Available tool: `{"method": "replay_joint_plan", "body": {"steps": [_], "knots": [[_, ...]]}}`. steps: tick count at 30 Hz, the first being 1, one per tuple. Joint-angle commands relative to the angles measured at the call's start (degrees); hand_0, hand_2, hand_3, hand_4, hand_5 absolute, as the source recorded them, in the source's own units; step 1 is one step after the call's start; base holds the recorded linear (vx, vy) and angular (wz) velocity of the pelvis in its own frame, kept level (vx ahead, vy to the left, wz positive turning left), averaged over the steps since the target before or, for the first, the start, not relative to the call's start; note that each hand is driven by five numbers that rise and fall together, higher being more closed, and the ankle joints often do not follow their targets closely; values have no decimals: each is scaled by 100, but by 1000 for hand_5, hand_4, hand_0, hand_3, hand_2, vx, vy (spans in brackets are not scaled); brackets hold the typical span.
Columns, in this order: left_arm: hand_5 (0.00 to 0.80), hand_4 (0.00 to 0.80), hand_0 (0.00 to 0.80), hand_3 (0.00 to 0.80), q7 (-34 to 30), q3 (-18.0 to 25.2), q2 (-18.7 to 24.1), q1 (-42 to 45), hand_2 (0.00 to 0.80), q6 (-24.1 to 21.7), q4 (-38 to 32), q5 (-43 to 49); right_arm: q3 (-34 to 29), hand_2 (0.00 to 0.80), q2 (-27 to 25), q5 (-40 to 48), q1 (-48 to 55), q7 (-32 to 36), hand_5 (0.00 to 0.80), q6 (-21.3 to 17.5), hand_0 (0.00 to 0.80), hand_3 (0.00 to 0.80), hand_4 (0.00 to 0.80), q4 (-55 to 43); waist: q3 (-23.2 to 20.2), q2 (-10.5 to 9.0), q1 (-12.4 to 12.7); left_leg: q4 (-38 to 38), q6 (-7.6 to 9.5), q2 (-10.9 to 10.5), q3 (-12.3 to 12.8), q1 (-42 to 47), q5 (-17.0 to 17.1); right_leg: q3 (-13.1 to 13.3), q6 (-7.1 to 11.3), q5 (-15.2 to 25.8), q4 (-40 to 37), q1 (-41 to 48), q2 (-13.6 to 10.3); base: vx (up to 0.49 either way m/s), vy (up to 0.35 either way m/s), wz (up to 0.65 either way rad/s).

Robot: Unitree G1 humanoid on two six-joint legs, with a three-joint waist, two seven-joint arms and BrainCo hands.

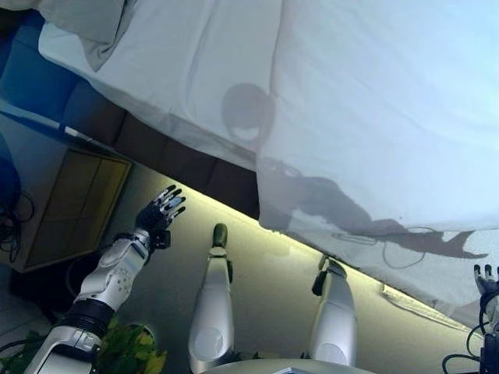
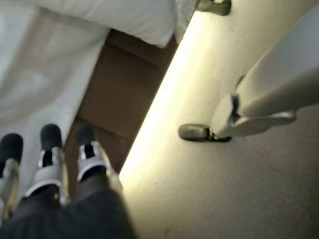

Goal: Make the bed neatly

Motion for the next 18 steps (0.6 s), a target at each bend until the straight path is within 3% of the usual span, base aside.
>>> {"method": "replay_joint_plan", "body": {"steps": [1, 6, 18], "knots": [[0, 0, 0, 0, 28, 155, 207, 176, 0, -218, -58, -263, -247, 0, -292, -6, 194, 129, 0, -40, 0, 0, 0, 122, -246, -46, 15, 717, 75, 109, -336, -838, 100, 295, 155, 51, 538, -608, -239, 0, 0, 0], [0, 0, 0, 0, -101, 321, 400, 104, 0, 1, 175, -327, -264, 0, -282, 43, 278, 235, 0, 165, 0, 0, 0, 192, -282, -159, 26, 1459, 59, 192, -496, -1274, -260, 454, 28, -330, 1426, -1066, -201, 58, -84, -19], [0, 0, 0, 0, -369, 538, 560, 280, 0, -179, 344, -219, -372, 0, -505, 140, 303, 547, 0, 114, 0, 0, 0, 246, -400, -85, 94, 1562, 118, 124, -503, -1704, -339, 501, -23, -573, 1882, -1592, -187, 49, -58, 12]]}}
